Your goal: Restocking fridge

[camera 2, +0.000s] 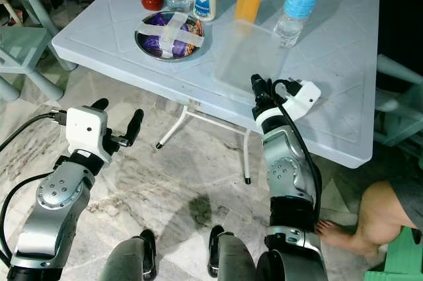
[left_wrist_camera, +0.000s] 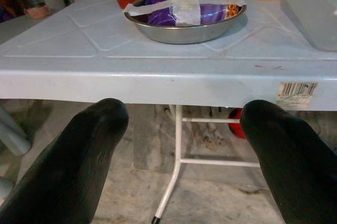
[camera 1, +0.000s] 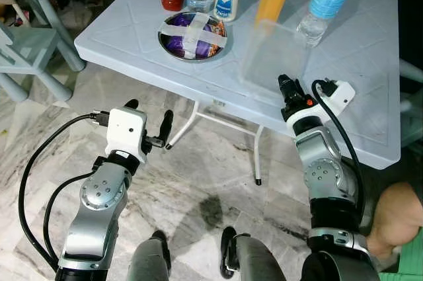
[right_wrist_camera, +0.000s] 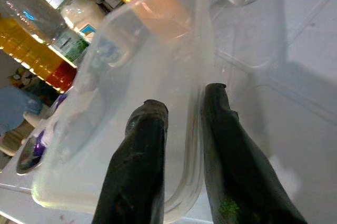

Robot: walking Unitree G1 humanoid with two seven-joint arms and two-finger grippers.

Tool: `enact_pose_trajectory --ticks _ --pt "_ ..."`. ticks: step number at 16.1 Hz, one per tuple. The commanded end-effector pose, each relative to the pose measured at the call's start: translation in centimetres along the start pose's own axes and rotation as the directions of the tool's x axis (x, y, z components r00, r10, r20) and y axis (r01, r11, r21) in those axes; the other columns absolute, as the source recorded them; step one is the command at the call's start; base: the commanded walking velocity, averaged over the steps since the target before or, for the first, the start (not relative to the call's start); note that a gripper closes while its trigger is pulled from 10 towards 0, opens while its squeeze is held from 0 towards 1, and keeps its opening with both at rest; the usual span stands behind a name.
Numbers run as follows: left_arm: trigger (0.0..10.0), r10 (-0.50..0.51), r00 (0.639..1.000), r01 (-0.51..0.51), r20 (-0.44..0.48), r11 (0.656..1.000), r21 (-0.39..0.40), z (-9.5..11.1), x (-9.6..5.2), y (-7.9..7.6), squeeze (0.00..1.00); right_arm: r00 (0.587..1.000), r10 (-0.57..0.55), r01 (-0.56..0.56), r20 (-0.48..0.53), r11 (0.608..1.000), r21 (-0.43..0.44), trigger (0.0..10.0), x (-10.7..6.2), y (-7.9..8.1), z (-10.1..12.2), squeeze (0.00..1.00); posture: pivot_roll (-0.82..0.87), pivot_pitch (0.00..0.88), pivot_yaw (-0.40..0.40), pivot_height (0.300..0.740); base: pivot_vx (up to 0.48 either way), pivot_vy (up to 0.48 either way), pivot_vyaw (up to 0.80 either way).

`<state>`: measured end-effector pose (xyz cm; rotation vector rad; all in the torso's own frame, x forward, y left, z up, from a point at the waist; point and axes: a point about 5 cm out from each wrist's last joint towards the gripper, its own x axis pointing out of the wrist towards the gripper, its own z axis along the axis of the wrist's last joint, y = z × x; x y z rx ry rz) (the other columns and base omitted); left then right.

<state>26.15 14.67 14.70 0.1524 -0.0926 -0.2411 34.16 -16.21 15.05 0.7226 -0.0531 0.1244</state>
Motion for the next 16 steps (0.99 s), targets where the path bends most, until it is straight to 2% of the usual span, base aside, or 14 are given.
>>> enact_pose_trajectory --ticks 1,6,8,9,10,11,12,14,16 --pt "10.0 0.001 1.000 -0.001 0.006 1.000 0.010 0.2 0.0 -0.1 0.00 0.996 -0.074 0.075 -0.057 0.997 0.030 0.0 -0.6 -1.4 -1.0 0.00 0.11 0.253 -0.030 0.740 0.000 0.000 0.00" --pt "10.0 0.053 0.999 -0.052 -0.013 0.997 0.053 0.5 0.4 0.8 0.00 0.998 -0.065 0.066 -0.020 0.997 0.037 0.0 -0.4 -0.1 0.0 0.00 0.12 0.267 -0.023 0.740 0.000 0.000 0.00" --pt "10.0 0.073 0.997 -0.073 -0.003 0.995 0.065 0.9 0.6 1.3 0.00 0.995 -0.088 0.091 0.043 0.993 -0.069 0.0 -1.0 0.9 0.5 0.00 0.11 0.264 -0.032 0.740 0.000 0.000 0.00" --pt "10.0 0.077 0.997 -0.077 -0.002 0.995 0.061 0.9 0.7 1.3 0.00 0.994 -0.100 0.104 0.050 0.991 -0.081 0.0 -1.2 1.0 0.5 0.00 0.10 0.259 -0.039 0.740 0.000 0.000 0.00" --pt "10.0 0.079 0.997 -0.079 -0.003 0.995 0.057 0.7 0.7 1.2 0.00 0.993 -0.105 0.110 0.052 0.989 -0.096 2.7 -1.3 1.1 0.4 0.00 0.10 0.252 -0.048 0.740 0.000 0.000 0.00" --pt "10.0 0.081 0.997 -0.081 -0.007 0.995 0.050 0.5 0.8 1.0 0.00 0.993 -0.108 0.113 0.047 0.985 -0.128 9.2 -1.5 1.1 0.3 0.00 0.09 0.244 -0.053 0.740 0.000 0.000 0.00" --pt "10.0 0.082 0.997 -0.081 -0.015 0.996 0.031 0.2 0.9 0.4 0.00 0.993 -0.113 0.119 0.039 0.977 -0.178 10.0 -1.8 0.9 0.2 0.00 0.09 0.229 -0.059 0.740 0.000 0.000 0.00" --pt "10.0 0.078 0.997 -0.078 -0.027 0.997 0.010 -0.2 0.9 -0.2 0.00 0.991 -0.125 0.132 0.043 0.964 -0.232 10.0 -2.2 0.4 0.3 0.00 0.07 0.207 -0.066 0.740 0.000 0.000 0.00" --pt "10.0 0.085 0.996 -0.085 -0.033 0.996 0.003 -0.5 1.0 -0.2 0.00 0.994 -0.101 0.108 0.042 0.953 -0.284 10.0 -2.4 0.7 0.2 0.00 0.06 0.193 -0.067 0.740 -0.246 0.000 0.00"
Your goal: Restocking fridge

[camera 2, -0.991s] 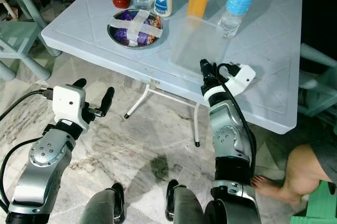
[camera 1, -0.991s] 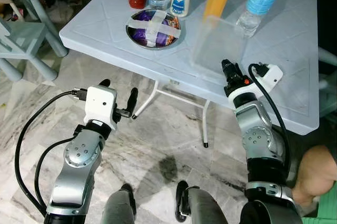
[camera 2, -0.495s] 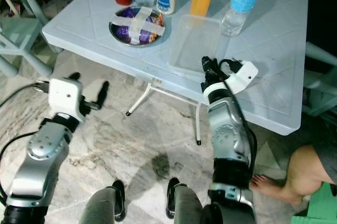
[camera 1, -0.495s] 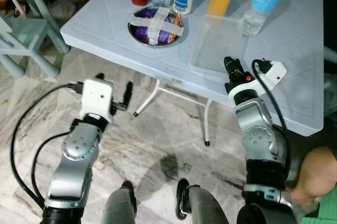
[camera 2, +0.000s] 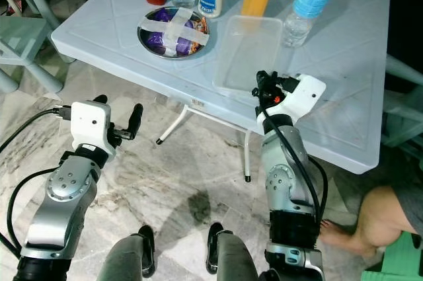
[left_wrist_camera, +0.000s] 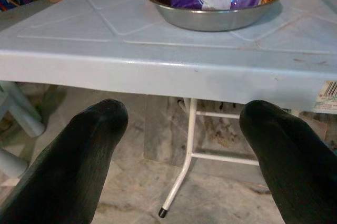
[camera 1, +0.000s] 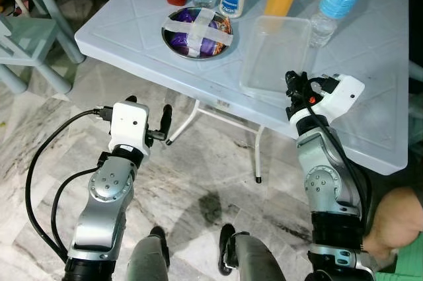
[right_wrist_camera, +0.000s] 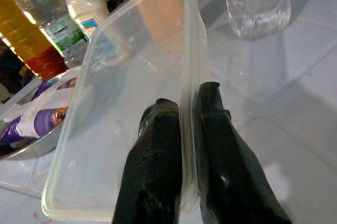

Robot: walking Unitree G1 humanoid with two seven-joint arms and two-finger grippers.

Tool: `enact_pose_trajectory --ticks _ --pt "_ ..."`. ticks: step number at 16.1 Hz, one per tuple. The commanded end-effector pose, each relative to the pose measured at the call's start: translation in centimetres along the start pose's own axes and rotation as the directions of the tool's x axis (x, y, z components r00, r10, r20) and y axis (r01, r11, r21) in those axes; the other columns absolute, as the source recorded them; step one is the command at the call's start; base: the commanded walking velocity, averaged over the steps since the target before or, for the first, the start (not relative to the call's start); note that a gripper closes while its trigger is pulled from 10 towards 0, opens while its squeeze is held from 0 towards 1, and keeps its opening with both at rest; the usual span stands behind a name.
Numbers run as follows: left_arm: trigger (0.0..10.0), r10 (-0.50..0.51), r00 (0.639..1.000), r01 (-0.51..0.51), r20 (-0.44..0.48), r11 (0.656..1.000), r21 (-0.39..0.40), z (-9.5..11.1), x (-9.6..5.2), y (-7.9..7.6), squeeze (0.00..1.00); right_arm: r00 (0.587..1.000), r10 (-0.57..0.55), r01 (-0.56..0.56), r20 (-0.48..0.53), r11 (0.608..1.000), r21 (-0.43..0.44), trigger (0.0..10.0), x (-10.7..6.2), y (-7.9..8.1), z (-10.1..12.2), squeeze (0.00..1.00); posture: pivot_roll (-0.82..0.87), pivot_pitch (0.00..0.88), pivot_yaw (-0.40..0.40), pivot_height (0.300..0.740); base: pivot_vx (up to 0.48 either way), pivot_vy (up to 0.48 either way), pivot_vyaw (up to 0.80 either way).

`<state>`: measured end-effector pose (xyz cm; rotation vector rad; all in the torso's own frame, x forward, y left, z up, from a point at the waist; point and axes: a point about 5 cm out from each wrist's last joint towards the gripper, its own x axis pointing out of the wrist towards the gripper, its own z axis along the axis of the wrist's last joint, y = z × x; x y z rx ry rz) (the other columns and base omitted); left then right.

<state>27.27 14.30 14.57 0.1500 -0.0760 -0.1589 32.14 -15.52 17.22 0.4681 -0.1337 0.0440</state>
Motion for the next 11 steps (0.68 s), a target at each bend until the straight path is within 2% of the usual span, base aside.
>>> enact_pose_trajectory --ticks 1,6,8,11 --pt "10.0 0.008 1.000 -0.008 -0.012 1.000 0.003 -0.4 0.0 0.0 0.00 0.997 -0.044 0.041 -0.060 0.998 -0.050 10.0 -0.7 -1.0 -1.2 0.00 0.06 0.187 -0.068 0.740 -0.255 0.000 0.00" --pt "10.0 0.019 1.000 -0.019 -0.002 1.000 0.000 -0.5 0.4 0.0 0.00 0.998 -0.014 0.009 -0.060 0.997 -0.082 10.0 -1.0 -0.4 -1.5 0.00 0.06 0.164 -0.078 0.740 -0.292 0.000 0.00" --pt "10.0 0.023 1.000 -0.023 -0.007 1.000 -0.004 -0.8 0.3 -0.1 0.00 0.997 0.039 -0.047 -0.070 0.992 -0.116 10.0 -1.2 -0.1 -1.6 0.00 0.05 0.164 -0.083 0.740 -0.311 0.000 0.00" --pt "10.0 0.025 1.000 -0.025 -0.010 1.000 -0.008 -1.1 0.2 -0.3 0.00 0.992 0.091 -0.103 -0.082 0.983 -0.150 10.0 -1.7 0.2 -1.9 0.00 0.06 0.145 -0.086 0.740 -0.311 0.000 0.80"
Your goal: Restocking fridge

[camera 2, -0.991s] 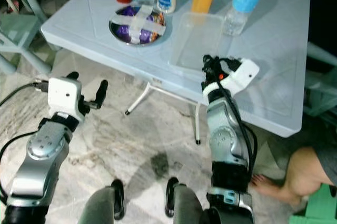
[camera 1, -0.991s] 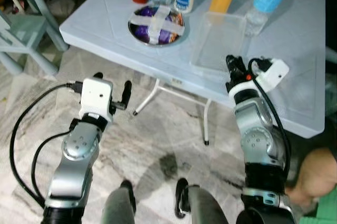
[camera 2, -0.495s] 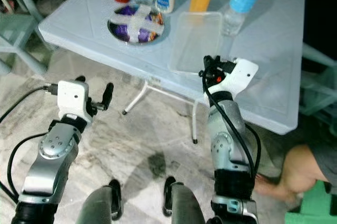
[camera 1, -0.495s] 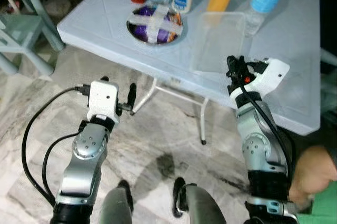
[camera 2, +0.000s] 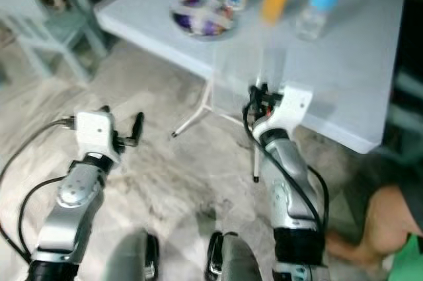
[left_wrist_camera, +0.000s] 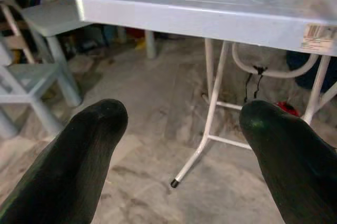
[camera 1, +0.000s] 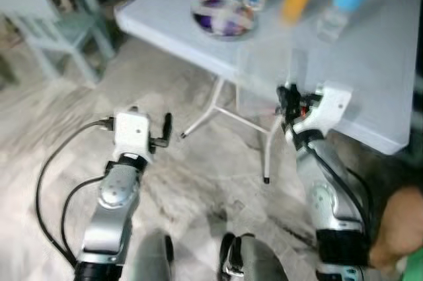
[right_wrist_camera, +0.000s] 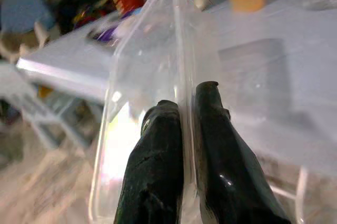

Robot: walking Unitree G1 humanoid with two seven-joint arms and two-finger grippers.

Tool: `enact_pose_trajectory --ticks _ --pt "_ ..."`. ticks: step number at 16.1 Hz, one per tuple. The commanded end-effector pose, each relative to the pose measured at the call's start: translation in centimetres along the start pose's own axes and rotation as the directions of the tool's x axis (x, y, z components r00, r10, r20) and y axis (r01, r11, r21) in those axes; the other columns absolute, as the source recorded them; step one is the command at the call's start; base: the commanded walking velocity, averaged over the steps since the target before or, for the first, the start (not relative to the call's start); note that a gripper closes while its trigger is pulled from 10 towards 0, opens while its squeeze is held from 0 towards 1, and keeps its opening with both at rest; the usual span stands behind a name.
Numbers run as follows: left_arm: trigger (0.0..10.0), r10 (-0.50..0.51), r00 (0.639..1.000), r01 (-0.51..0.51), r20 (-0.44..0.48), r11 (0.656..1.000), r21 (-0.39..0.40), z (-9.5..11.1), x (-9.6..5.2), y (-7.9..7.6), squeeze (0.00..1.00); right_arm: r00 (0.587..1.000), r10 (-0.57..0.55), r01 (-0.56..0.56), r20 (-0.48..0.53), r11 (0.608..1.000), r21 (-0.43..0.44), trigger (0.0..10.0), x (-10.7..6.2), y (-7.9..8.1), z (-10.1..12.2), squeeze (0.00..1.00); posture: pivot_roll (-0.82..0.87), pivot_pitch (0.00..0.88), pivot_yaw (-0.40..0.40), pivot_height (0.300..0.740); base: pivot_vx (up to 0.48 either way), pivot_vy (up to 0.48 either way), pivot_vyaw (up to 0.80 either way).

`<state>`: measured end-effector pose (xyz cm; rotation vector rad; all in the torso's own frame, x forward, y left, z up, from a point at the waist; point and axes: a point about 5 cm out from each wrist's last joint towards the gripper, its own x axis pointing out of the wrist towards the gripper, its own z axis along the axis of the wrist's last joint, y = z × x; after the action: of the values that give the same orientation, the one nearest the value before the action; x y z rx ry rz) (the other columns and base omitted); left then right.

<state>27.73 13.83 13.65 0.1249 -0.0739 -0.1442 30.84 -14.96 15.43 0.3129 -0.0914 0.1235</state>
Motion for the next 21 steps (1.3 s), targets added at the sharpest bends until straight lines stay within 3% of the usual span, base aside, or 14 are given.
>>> enact_pose_trajectory --ticks 1,7,13,15,18,21 --pt "10.0 0.011 1.000 -0.011 -0.009 1.000 0.017 -0.3 -0.2 0.2 0.00 0.999 0.030 -0.030 -0.012 0.999 -0.011 10.0 -0.2 0.6 -0.3 0.00 0.06 0.142 -0.086 0.740 -0.307 0.000 0.80" --pt "10.0 0.030 1.000 -0.029 -0.003 0.998 0.056 -0.7 0.4 0.5 0.00 0.983 0.179 -0.181 -0.038 0.982 -0.058 10.0 -0.4 2.9 -1.4 0.00 0.07 0.108 -0.087 0.740 -0.096 -0.042 0.80" --pt "10.0 0.130 0.991 -0.124 -0.034 0.984 0.126 -2.4 -0.2 2.2 0.00 0.973 0.223 -0.226 -0.055 0.972 -0.065 10.0 -0.3 3.3 -2.3 0.00 0.10 0.077 -0.080 0.740 0.000 -0.172 0.80" --pt "10.0 0.252 0.965 -0.235 -0.072 0.955 0.182 -3.4 -1.1 4.6 0.00 0.970 0.237 -0.240 -0.052 0.968 -0.072 10.0 -0.2 3.6 -2.4 0.00 0.11 0.080 -0.070 0.740 0.000 0.000 0.80" --pt "10.0 0.342 0.932 -0.324 -0.122 0.935 0.148 -4.4 -2.4 6.1 0.00 0.965 0.254 -0.258 -0.062 0.963 -0.078 10.0 -0.5 3.7 -2.8 0.00 0.12 0.089 -0.074 0.740 0.000 0.000 0.80" --pt "10.0 0.335 0.935 -0.315 -0.112 0.934 0.167 -4.3 -2.7 5.6 0.00 0.959 0.273 -0.279 -0.076 0.956 -0.094 10.0 -0.8 3.7 -3.0 0.00 0.13 0.117 -0.077 0.740 0.000 0.000 0.80"
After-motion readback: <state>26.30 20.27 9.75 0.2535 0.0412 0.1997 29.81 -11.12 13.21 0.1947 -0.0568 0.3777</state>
